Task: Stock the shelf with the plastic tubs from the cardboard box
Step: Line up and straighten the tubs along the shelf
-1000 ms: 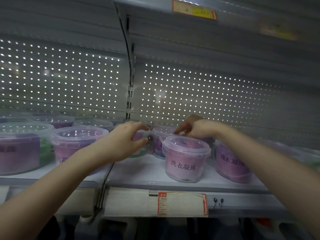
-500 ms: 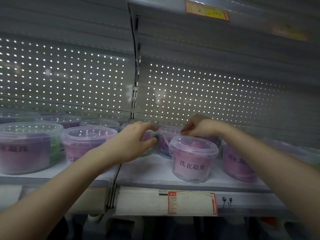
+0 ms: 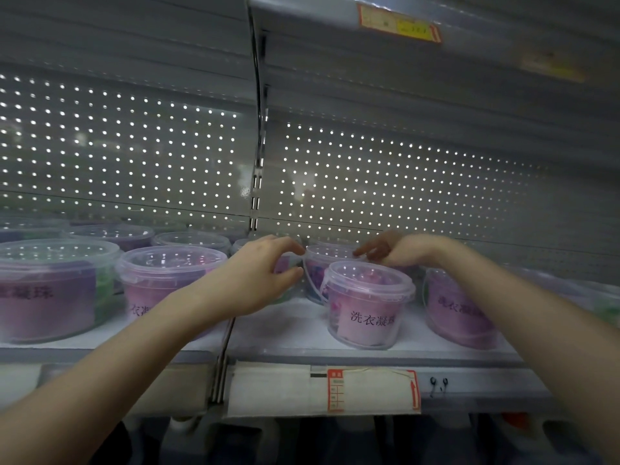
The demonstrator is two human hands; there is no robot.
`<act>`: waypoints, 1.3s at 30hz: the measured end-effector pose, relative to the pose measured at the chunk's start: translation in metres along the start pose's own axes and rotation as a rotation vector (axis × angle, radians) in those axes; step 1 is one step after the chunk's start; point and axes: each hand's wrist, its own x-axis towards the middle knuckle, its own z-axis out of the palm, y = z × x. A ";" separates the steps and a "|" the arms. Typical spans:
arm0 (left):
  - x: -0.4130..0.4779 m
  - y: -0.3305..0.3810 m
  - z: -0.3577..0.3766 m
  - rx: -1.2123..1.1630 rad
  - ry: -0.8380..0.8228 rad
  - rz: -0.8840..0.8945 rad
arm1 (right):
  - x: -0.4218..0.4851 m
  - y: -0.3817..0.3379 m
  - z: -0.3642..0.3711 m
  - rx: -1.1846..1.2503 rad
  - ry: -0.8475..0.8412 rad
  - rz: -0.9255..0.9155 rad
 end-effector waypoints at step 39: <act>0.003 -0.010 0.005 -0.033 -0.028 0.062 | -0.091 -0.001 0.024 0.521 -0.092 -0.184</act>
